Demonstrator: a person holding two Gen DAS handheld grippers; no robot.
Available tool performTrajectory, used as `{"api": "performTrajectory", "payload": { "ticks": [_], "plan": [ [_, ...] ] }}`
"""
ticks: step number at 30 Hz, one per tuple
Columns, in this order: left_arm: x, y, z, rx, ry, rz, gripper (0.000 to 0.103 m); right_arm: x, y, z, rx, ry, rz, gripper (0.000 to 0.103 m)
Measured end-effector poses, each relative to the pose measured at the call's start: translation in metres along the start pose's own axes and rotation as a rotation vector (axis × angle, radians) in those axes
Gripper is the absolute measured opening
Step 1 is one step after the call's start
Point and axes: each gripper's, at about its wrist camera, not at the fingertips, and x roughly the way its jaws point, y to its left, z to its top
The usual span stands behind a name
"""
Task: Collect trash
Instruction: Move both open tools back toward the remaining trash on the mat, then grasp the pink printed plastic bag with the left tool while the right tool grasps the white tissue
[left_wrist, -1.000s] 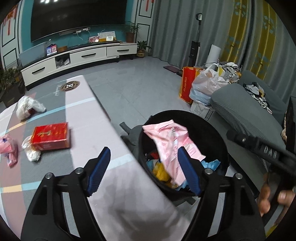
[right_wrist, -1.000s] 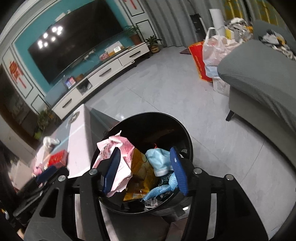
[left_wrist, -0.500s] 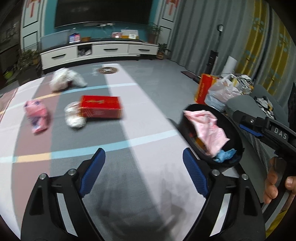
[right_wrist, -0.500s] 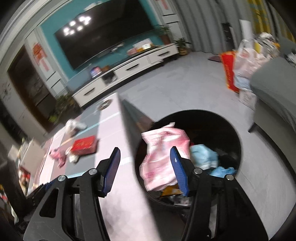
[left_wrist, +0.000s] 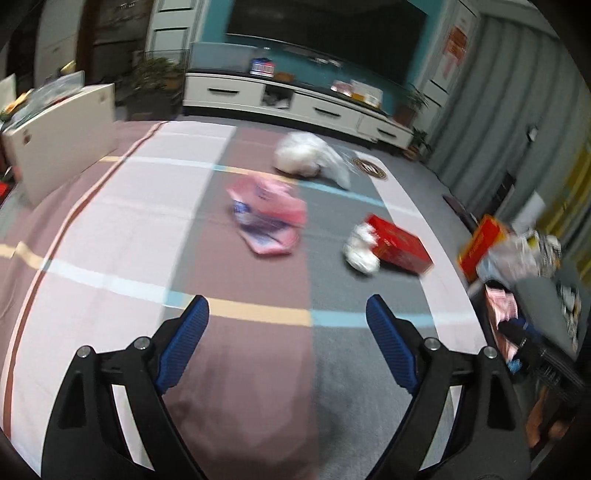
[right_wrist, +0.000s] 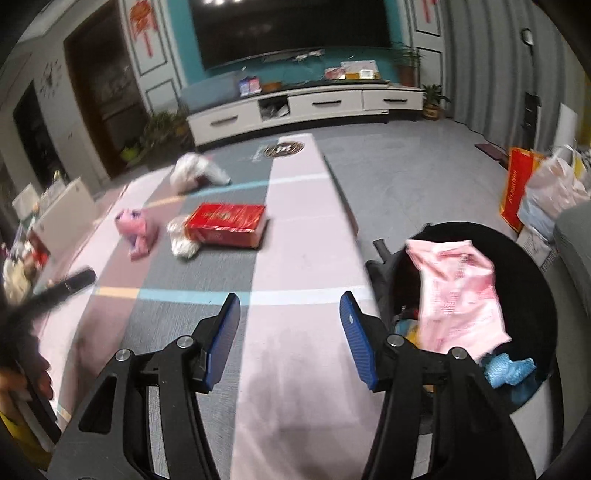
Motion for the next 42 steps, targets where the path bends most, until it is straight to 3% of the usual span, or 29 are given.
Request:
{"api": "performTrajectory", "payload": {
  "ticks": [7, 15, 24, 28, 31, 32, 33, 37, 42],
  "plan": [
    [0.007, 0.019, 0.012, -0.106, -0.018, -0.026, 0.088, 0.023, 0.024, 0.006, 0.031, 0.039, 0.069, 0.056],
    [0.022, 0.01, 0.032, -0.052, -0.057, -0.016, 0.088, 0.051, 0.058, 0.022, 0.084, 0.074, 0.196, 0.056],
    [0.064, 0.014, 0.066, -0.036, -0.038, -0.009, 0.086, 0.084, 0.085, 0.033, 0.123, 0.097, 0.244, 0.056],
    [0.087, 0.025, 0.072, -0.06, -0.015, -0.019, 0.063, 0.096, 0.093, 0.039, 0.109, 0.091, 0.22, 0.056],
    [0.095, 0.032, 0.072, -0.068, -0.006, -0.057, 0.058, 0.105, 0.096, 0.04, 0.111, 0.102, 0.198, 0.056],
    [0.096, 0.032, 0.073, -0.067, -0.007, -0.065, 0.052, 0.107, 0.098, 0.04, 0.109, 0.105, 0.189, 0.056],
    [0.095, 0.032, 0.074, -0.065, -0.009, -0.097, 0.034, 0.109, 0.101, 0.04, 0.104, 0.107, 0.18, 0.056],
    [0.091, 0.027, 0.075, -0.024, 0.005, -0.139, 0.026, 0.114, 0.111, 0.038, 0.08, 0.102, 0.145, 0.056],
    [0.078, 0.039, 0.082, -0.063, -0.012, -0.166, 0.025, 0.125, 0.117, 0.041, 0.08, 0.111, 0.075, 0.056]
  ]
}}
